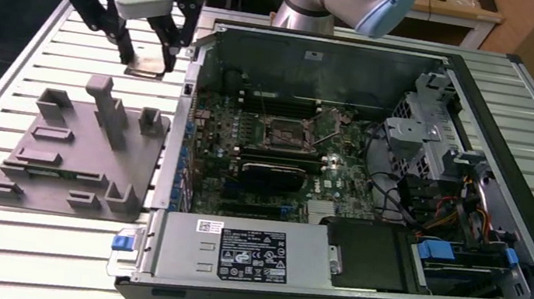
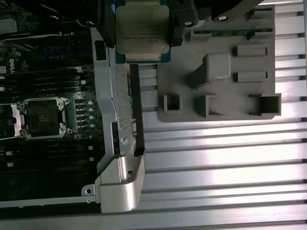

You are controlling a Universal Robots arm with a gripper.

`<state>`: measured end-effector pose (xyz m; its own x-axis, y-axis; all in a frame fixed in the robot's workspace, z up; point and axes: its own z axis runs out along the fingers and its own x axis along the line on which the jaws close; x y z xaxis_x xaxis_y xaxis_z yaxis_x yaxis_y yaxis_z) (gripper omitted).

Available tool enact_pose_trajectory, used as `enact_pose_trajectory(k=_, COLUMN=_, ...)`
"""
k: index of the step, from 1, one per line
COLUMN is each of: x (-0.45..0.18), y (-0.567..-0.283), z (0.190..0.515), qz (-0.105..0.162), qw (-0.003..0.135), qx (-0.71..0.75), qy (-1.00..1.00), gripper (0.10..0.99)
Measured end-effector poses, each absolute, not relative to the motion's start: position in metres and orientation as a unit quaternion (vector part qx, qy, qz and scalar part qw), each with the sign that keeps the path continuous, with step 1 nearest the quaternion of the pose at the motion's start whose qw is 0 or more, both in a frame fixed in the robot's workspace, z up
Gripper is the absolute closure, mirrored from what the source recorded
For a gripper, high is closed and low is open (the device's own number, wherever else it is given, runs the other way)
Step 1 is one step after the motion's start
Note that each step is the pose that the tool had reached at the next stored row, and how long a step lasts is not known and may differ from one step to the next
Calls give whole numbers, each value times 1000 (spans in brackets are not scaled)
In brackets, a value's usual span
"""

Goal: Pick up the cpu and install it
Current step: 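Pick up the cpu and move it towards the insertion slot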

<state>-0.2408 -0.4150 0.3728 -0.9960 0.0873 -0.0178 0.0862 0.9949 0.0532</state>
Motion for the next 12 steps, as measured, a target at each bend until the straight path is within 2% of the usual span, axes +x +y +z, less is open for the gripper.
enact_pose_trajectory(k=12, x=-206, y=-415, z=373, qz=26, qw=10, qx=43, qy=999, gripper=545)
